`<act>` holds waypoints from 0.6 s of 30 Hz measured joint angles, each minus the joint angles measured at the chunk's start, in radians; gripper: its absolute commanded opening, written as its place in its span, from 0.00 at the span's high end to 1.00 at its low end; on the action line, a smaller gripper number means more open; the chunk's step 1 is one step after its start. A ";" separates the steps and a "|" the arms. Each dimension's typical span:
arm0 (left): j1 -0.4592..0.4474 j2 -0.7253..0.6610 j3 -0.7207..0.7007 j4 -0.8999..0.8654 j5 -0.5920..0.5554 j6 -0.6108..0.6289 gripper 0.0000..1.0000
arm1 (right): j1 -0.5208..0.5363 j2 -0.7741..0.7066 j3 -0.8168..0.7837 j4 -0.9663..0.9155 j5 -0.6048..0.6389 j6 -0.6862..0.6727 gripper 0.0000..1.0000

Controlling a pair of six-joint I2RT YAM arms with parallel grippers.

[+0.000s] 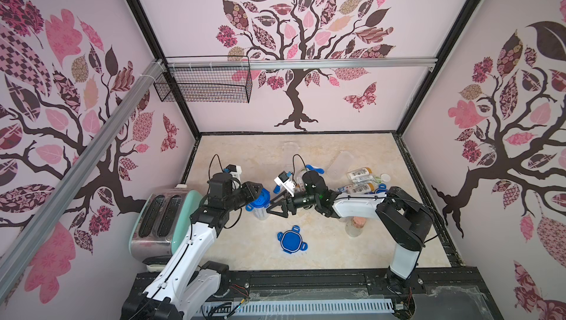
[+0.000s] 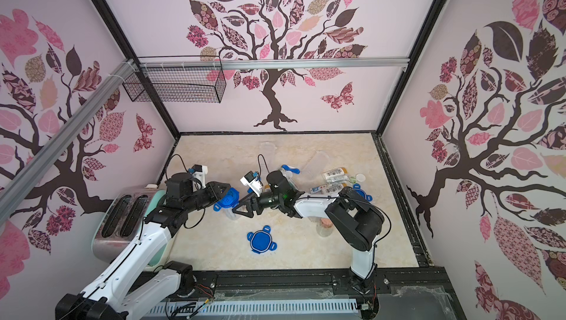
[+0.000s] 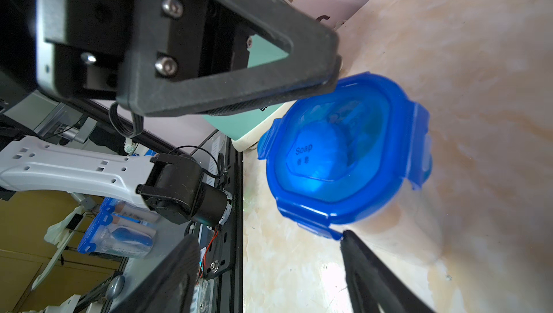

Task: Take out toiletry kits
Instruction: Adjust the container at the center of the board.

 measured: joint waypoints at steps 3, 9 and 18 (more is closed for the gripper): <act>0.000 0.000 0.000 0.000 0.001 0.000 0.75 | 0.008 0.000 0.000 0.000 -0.011 0.007 0.23; 0.000 0.001 -0.002 0.002 0.011 -0.001 0.75 | 0.012 0.006 0.000 0.029 -0.039 0.043 0.23; 0.000 0.000 -0.077 0.075 0.101 -0.040 0.77 | 0.014 0.014 0.000 0.026 -0.046 0.035 0.22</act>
